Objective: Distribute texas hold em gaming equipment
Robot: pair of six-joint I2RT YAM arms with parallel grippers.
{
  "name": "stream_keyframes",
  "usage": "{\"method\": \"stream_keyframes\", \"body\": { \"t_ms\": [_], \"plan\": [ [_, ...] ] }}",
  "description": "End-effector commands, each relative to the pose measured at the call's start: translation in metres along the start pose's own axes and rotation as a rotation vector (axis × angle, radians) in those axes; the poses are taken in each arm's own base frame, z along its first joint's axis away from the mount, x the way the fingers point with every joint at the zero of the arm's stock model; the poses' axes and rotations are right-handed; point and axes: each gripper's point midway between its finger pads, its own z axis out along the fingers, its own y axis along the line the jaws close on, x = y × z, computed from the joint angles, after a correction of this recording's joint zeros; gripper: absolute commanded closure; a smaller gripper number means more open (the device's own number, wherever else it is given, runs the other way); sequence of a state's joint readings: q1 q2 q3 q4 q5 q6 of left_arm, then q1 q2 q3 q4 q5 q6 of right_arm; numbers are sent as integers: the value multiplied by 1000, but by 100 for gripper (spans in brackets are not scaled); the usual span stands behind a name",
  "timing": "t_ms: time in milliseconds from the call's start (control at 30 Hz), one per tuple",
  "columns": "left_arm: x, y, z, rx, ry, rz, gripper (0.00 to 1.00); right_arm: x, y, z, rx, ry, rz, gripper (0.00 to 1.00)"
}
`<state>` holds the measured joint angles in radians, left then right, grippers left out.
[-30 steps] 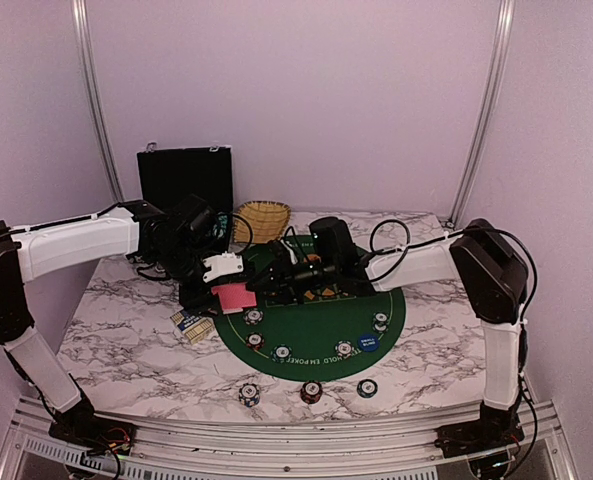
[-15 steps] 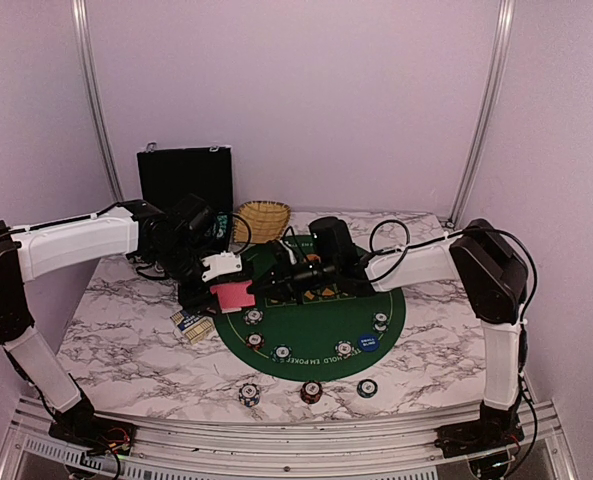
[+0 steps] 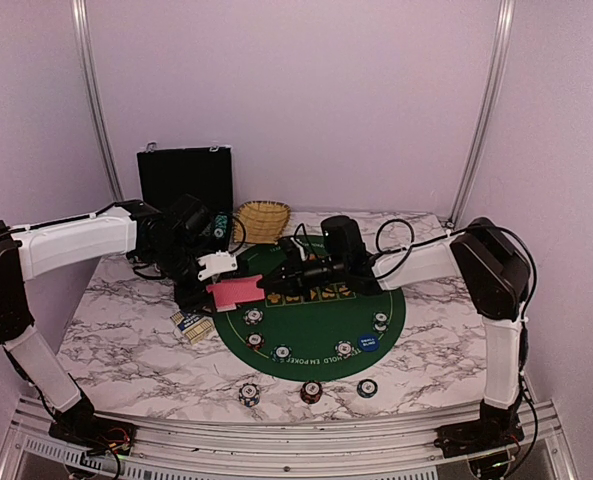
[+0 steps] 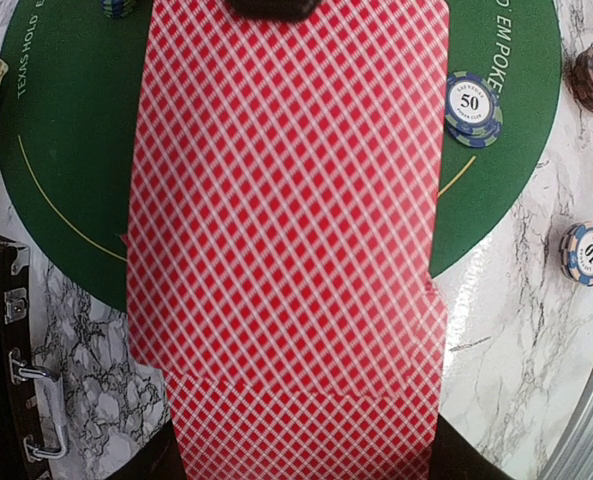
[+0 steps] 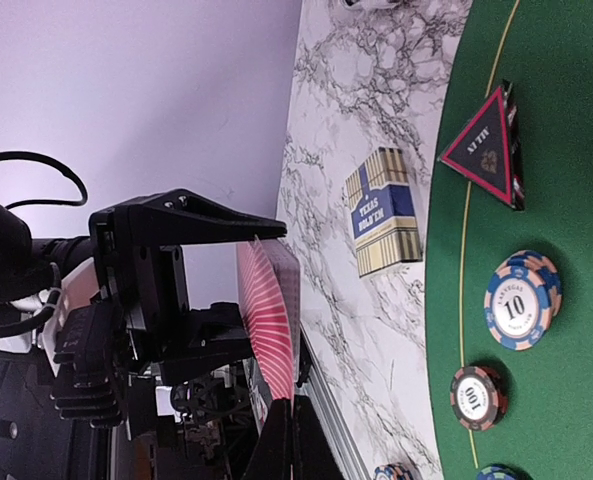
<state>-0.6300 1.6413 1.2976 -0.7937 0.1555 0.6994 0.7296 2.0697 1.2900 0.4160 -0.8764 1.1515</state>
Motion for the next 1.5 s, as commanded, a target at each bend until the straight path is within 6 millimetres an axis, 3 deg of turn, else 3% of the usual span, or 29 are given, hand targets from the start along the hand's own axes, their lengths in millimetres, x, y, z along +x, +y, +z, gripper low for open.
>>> {"method": "stream_keyframes", "body": {
  "t_ms": [0, 333, 733, 967, 1233, 1367, 1467],
  "plan": [
    [13, -5, -7, 9, 22, -16, 100, -12, 17, -17, -33, -30, -50, 100],
    [28, -6, -13, -4, 37, -41, 100, -44, -13, -24, 30, -61, -45, 100],
    [28, -13, -24, 11, 14, -65, 100, -100, -49, 14, 106, -108, -62, 100],
    [27, -14, -25, 17, 9, -70, 99, -111, -72, 40, 168, -114, -62, 100],
    [29, -17, -24, 24, 13, -68, 99, -116, -93, 41, 255, -146, -72, 100],
    [28, -16, -24, 28, 9, -71, 100, -116, -98, 40, 294, -150, -80, 86],
    [27, -16, -24, 29, 7, -72, 99, -116, -94, 38, 314, -153, -98, 62]
  ]
}}
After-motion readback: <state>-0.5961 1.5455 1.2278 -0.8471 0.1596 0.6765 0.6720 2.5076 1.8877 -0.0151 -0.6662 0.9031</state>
